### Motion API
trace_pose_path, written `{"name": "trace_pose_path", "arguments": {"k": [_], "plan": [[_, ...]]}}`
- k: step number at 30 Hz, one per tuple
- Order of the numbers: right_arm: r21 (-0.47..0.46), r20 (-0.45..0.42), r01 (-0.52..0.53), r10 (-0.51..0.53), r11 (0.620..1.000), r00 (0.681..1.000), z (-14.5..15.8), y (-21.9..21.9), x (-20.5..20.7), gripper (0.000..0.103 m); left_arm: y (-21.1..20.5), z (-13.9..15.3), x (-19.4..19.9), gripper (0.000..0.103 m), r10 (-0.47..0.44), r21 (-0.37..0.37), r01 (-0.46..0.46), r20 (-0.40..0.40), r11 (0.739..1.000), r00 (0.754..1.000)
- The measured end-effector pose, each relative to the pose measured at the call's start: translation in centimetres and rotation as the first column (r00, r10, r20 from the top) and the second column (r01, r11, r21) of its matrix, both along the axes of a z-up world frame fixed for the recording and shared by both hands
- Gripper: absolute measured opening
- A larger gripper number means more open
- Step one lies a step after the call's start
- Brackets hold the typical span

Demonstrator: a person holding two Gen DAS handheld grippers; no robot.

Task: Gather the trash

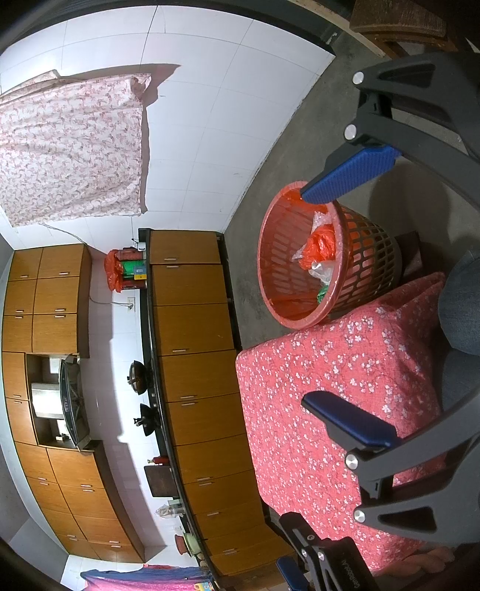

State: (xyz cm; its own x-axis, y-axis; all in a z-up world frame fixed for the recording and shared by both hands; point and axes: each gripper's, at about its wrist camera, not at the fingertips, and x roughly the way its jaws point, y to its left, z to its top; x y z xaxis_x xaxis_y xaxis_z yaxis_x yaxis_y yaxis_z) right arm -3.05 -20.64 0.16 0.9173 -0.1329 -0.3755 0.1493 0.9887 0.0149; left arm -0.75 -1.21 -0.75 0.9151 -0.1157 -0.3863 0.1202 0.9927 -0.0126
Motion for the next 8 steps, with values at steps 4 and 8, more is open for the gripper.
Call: {"name": "trace_pose_path", "arguments": {"k": [4,8], "plan": [[0.001,0.000,0.000,0.000,1.000,1.000,-0.02,0.01,-0.08,0.099,0.21,0.12,0.16,0.101,0.002,-0.005,-0.002,-0.007,1.000,1.000],[0.001,0.000,0.000,0.000,1.000,1.000,0.06,-0.04,0.00,0.099,0.51,0.35,0.53,0.101,0.000,-0.017,0.000,-0.017,1.000,1.000]]}}
